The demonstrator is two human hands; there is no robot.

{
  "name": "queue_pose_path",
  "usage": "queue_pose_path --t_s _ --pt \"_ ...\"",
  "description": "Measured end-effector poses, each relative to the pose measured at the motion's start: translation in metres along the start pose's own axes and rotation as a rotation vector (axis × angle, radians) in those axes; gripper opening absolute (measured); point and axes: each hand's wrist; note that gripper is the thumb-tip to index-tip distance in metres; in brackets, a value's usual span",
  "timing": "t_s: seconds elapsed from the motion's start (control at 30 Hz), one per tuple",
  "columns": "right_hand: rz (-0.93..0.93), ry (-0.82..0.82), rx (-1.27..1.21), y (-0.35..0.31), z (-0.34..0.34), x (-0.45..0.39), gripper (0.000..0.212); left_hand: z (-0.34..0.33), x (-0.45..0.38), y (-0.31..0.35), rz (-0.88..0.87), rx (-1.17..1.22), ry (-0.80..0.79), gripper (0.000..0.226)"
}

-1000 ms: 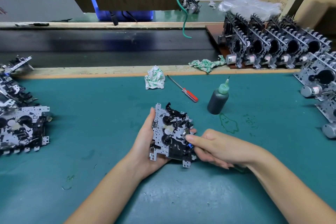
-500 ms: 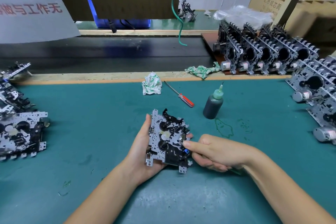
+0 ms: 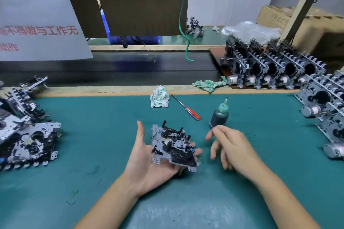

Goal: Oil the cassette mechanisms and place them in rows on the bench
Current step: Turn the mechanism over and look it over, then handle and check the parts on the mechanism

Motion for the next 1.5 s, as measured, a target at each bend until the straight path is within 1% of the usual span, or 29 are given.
queue_pose_path --t_s 0.07,0.1,0.13,0.17,0.2,0.27,0.33,0.4,0.57,0.6,0.67,0.7,0.73,0.8,0.83,0.93,1.0,1.03,1.07,1.1,1.17,1.2,1.23,1.3,1.37,1.4,1.43,1.5 --pt "0.027 0.076 0.562 0.002 -0.002 0.002 0.027 -0.001 0.0 0.0 0.015 0.001 -0.044 0.113" --pt "0.041 0.127 0.802 0.002 -0.004 0.004 0.026 -0.001 0.0 0.0 0.026 0.0 -0.069 0.114" --pt "0.096 0.191 0.909 0.0 -0.007 0.005 0.022 -0.001 0.001 0.001 0.045 -0.008 -0.102 0.113" --pt "0.172 0.229 0.91 -0.003 -0.008 0.006 0.016 0.0 0.001 0.002 0.076 -0.03 -0.151 0.112" --pt "0.254 0.239 0.843 -0.006 -0.009 0.007 0.018 0.002 0.002 0.004 0.118 -0.073 -0.209 0.11" --pt "0.391 0.177 0.796 -0.007 -0.013 0.009 0.036 0.003 0.005 0.008 0.208 -0.225 -0.271 0.098" --pt "0.506 0.096 0.855 -0.006 -0.011 0.011 0.047 0.005 0.007 0.012 0.251 -0.38 -0.269 0.086" --pt "0.522 0.034 0.881 -0.009 -0.009 0.014 0.049 0.007 0.008 0.016 0.292 -0.412 -0.269 0.085" --pt "0.511 0.006 0.858 -0.006 -0.006 0.025 0.05 0.007 0.008 0.017 0.399 -0.421 -0.172 0.094" --pt "0.486 -0.004 0.832 -0.006 -0.006 0.028 0.054 0.005 0.009 0.017 0.401 -0.427 -0.159 0.094" --pt "0.425 -0.023 0.794 -0.005 -0.007 0.034 0.072 0.003 0.012 0.019 0.392 -0.456 -0.111 0.088" --pt "0.427 -0.033 0.808 -0.005 -0.007 0.036 0.078 0.004 0.014 0.019 0.396 -0.475 -0.081 0.085" --pt "0.453 -0.039 0.841 -0.006 -0.008 0.038 0.076 0.004 0.015 0.019 0.402 -0.498 -0.051 0.082" --pt "0.518 -0.023 0.904 -0.007 -0.011 0.041 0.064 0.004 0.016 0.019 0.411 -0.542 -0.005 0.084" --pt "0.543 -0.009 0.918 -0.005 -0.012 0.042 0.06 0.003 0.016 0.019 0.413 -0.554 -0.006 0.088" --pt "0.565 0.021 0.901 0.001 -0.009 0.05 0.062 0.001 0.017 0.022 0.4 -0.639 -0.003 0.105" --pt "0.538 0.046 0.861 0.007 -0.007 0.057 0.06 -0.001 0.019 0.024 0.334 -0.793 0.061 0.111" --pt "0.524 0.061 0.845 0.011 -0.007 0.061 0.059 -0.004 0.022 0.023 0.257 -0.893 0.13 0.11" --pt "0.512 0.086 0.826 0.014 -0.009 0.064 0.058 -0.008 0.024 0.021 0.16 -1.01 0.237 0.104" --pt "0.499 0.114 0.806 0.017 -0.012 0.067 0.058 -0.012 0.029 0.017 0.051 -1.194 0.363 0.095" --pt "0.469 0.16 0.785 0.02 -0.017 0.071 0.056 -0.015 0.046 0.007 -0.147 -1.728 0.595 0.084" --pt "0.458 0.178 0.795 0.02 -0.02 0.071 0.055 -0.017 0.055 0.002 -0.16 -1.996 0.669 0.084" --pt "0.454 0.196 0.819 0.02 -0.022 0.071 0.053 -0.016 0.063 -0.004 -0.132 -2.179 0.696 0.086" --pt "0.455 0.22 0.876 0.018 -0.025 0.069 0.051 -0.017 0.073 -0.018 -0.038 -2.359 0.674 0.091" --pt "0.461 0.229 0.919 0.016 -0.027 0.067 0.05 -0.017 0.075 -0.03 -0.079 -2.496 0.652 0.088" --pt "0.465 0.231 0.929 0.016 -0.027 0.066 0.05 -0.018 0.074 -0.033 -0.131 -2.545 0.627 0.082" --pt "0.469 0.234 0.933 0.015 -0.028 0.066 0.05 -0.017 0.073 -0.036 -0.211 -2.546 0.618 0.074" --pt "0.473 0.253 0.928 0.016 -0.029 0.066 0.05 -0.012 0.07 -0.04 -0.419 -2.515 0.622 0.066"
Point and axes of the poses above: each hand's wrist, its own x-axis away from the middle knuckle, its own z-axis out of the back of the hand, y = z × x, and after that the axes turned 8 degrees about -y, right-handed
